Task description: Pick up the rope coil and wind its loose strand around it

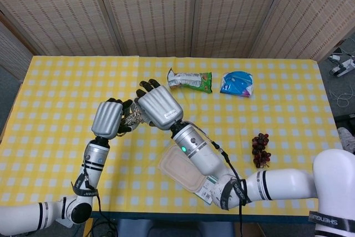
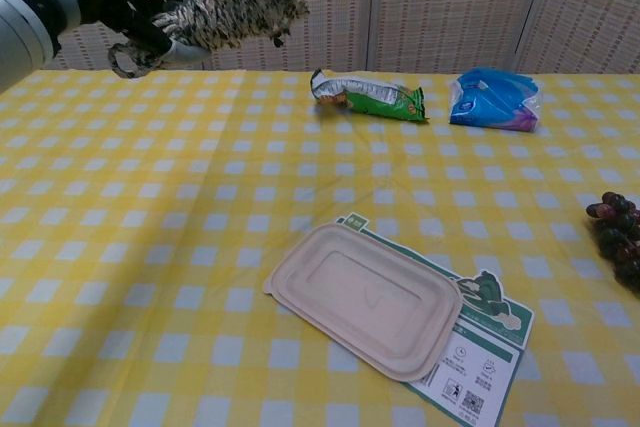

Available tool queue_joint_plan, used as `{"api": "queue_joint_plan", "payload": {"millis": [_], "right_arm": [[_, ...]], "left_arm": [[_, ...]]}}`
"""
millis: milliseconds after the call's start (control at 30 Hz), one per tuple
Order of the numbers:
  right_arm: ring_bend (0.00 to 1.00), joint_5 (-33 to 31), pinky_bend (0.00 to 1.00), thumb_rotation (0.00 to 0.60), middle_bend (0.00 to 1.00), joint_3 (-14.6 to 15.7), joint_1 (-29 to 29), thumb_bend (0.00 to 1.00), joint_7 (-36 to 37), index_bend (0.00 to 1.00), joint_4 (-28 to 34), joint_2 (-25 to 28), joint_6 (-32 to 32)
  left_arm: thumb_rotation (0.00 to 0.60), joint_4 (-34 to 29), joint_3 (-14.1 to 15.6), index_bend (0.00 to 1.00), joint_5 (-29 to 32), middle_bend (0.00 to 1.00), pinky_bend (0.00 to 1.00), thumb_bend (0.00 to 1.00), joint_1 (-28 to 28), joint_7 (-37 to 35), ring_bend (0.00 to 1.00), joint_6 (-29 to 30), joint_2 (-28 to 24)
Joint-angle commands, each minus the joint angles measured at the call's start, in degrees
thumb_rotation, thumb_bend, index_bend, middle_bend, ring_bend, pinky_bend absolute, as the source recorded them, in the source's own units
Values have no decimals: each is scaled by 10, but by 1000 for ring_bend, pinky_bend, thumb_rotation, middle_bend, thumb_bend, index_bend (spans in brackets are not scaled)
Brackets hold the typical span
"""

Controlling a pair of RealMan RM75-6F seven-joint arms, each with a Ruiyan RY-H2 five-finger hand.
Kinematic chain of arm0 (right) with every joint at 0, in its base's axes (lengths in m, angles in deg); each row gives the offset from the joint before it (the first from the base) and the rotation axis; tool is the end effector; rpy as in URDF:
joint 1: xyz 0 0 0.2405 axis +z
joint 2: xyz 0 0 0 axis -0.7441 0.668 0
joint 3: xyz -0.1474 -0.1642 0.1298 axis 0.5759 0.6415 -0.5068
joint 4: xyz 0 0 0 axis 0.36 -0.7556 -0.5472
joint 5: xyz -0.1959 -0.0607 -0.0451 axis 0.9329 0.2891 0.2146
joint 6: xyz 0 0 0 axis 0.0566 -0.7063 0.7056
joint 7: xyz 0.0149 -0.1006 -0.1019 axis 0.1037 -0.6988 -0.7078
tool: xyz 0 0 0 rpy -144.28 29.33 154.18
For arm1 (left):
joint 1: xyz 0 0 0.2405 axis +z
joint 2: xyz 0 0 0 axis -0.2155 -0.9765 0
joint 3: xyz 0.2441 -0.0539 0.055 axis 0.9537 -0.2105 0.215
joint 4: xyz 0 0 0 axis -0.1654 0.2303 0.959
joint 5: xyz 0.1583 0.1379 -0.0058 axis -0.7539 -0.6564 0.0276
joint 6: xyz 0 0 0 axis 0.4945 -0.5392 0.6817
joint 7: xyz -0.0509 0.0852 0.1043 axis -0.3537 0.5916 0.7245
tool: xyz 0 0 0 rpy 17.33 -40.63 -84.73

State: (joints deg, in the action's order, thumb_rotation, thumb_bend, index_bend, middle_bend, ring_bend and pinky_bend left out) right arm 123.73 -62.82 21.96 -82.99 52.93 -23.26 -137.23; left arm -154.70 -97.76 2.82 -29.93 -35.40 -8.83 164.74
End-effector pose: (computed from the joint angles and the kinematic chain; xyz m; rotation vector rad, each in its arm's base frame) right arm 0.0819 -0.3492 0.0436 1.9544 -0.5998 1.2565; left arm -0.0828 0.3414 0.0524 -1.5098 -0.8839 -1.2606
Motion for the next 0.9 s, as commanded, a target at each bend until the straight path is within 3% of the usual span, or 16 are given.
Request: {"api": "queue_joint_plan", "payload": {"millis": [33,467,900], "right_arm": [[197,-6,214,600,405,-10,-5,512,31,660,22,13,12],[197,-24,214,600,396,-21,4,512,63,660,8,15,-4],[197,-53,214,600,388,-15,12,512,43,660,-18,-3,-43]], "left_arm": [[600,4,-3,784,5,768,446,246,-1,1,584,-1,2],[600,2,9,784,-29,767,446,246,7,-26,584,-1,1],[600,4,13,784,-61,768,446,246,12,-49,584,1,1]]}}
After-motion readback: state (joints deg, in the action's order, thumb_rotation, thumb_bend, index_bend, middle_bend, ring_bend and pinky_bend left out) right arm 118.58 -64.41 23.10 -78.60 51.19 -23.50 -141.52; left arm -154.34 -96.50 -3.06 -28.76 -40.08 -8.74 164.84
